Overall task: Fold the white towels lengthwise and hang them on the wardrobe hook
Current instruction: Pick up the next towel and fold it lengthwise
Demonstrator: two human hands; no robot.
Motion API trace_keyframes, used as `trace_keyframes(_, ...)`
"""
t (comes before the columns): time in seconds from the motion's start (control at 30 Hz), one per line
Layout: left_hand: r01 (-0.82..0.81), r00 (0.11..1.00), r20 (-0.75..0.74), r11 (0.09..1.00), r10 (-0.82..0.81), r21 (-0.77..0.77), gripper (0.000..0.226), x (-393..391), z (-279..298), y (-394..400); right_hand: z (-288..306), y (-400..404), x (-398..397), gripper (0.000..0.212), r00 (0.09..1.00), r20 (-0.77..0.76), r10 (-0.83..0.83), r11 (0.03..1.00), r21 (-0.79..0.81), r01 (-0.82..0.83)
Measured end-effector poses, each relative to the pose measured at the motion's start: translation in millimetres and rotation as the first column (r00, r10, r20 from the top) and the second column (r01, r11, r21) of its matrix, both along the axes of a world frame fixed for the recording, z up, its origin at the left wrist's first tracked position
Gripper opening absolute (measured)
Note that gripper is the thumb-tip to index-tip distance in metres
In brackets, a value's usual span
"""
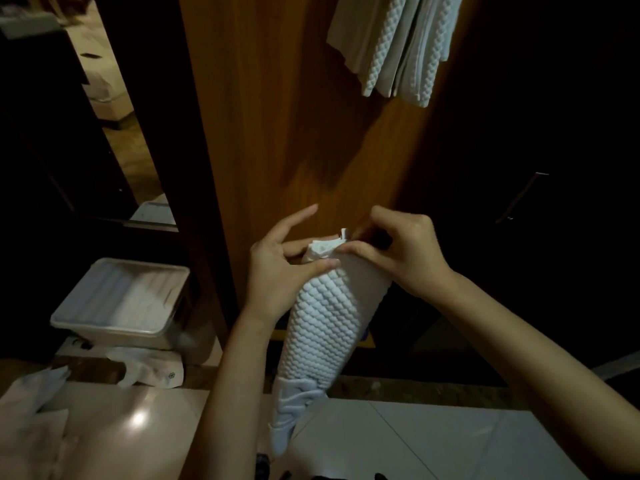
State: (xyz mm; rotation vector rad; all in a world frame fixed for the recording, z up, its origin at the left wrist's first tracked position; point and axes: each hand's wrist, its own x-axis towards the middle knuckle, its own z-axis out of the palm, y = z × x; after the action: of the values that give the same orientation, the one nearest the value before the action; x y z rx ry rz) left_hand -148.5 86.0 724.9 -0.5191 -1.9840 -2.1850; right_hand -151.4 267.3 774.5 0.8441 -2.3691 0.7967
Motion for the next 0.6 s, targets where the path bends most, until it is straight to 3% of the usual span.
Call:
trace_keyframes(0.07,-0.034,0.999,0.01,0.998,0.033,0.047,0.067,0.6,-0.3,0.6,-6.2,8.6,-3.7,0.04,0.998,-0.005,-0.062,0.995,-0.083,0.062)
trace_keyframes(0.1,-0.049,0.999,0.014,0.995,0.048,0.083,0.066,0.6,0.1,0.9,-10.9,13.0,-4.3,0.051,0.989,0.141,-0.045,0.978,-0.197,0.073)
trace_keyframes(0.17,-0.06,0.998,0.012,0.983,0.059,0.176,0.063,0.5,2.5,2.3,-26.6,16.5,-2.6,0.063,0.86,0.477,0.182,0.861,-0.499,0.095)
trace_keyframes(0.27,-0.03,0.999,-0.034,0.963,0.041,0.268,0.059,-1.6,7.1,8.0,-60.6,10.2,2.8,0.045,0.645,0.589,0.488,0.672,-0.724,0.153)
trace_keyframes(0.4,-0.029,0.998,-0.039,0.952,0.043,0.306,0.053,-3.5,15.7,19.1,-71.3,-5.6,1.8,0.037,0.712,0.503,0.49,0.527,-0.822,0.218)
trace_keyframes(0.5,-0.006,0.998,-0.054,0.958,0.023,0.288,0.053,-14.4,24.3,13.4,-57.0,-11.8,-5.4,0.028,0.765,0.499,0.408,0.503,-0.822,0.268)
trace_keyframes(0.6,0.027,0.999,-0.032,0.989,-0.023,0.147,0.052,-29.5,31.1,3.1,-34.7,-16.6,-14.7,0.022,0.803,0.459,0.38,0.497,-0.833,0.241)
